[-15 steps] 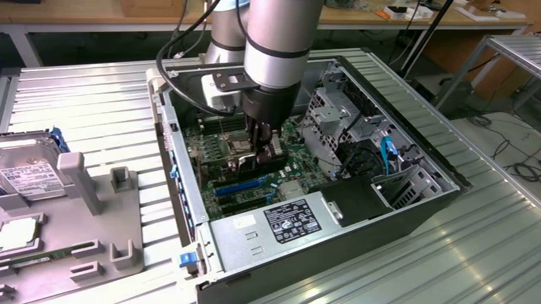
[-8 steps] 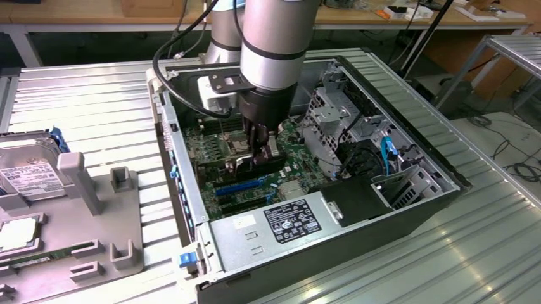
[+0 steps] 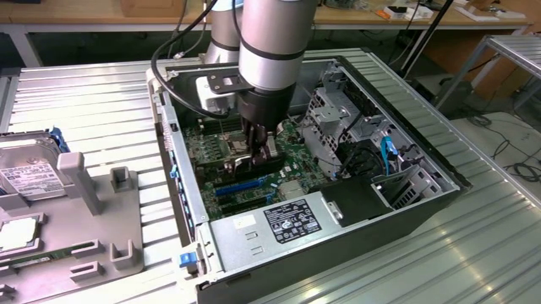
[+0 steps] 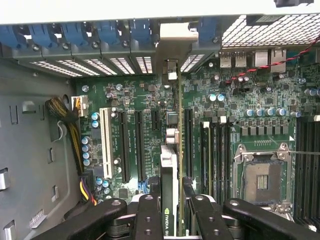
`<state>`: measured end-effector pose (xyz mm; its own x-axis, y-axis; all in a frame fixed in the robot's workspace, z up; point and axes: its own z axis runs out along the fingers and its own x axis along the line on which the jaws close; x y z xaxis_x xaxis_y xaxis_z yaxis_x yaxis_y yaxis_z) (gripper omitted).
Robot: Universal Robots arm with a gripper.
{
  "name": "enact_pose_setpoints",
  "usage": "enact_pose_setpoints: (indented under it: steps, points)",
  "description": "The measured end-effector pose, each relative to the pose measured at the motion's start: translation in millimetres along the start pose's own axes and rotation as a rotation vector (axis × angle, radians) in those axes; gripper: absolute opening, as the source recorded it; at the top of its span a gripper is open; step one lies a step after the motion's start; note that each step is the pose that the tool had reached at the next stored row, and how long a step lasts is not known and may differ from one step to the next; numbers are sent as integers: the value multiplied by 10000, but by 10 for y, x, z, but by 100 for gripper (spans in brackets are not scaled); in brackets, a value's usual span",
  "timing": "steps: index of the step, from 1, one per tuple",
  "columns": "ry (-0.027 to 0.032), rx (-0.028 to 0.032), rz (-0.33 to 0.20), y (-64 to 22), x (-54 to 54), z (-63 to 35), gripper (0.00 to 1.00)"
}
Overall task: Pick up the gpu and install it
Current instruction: 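Insert the gpu into the slot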
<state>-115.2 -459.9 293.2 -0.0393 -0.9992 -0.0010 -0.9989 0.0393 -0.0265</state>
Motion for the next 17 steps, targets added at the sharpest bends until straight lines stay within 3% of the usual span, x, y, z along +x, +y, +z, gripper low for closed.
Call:
enact_pose_setpoints:
  steps: [15,16,17]
  points:
    - [18,-3,1,12,0,60,27]
    - [17,-15,1,10,0,61,27]
    - [17,-94,0,2,0,64,27]
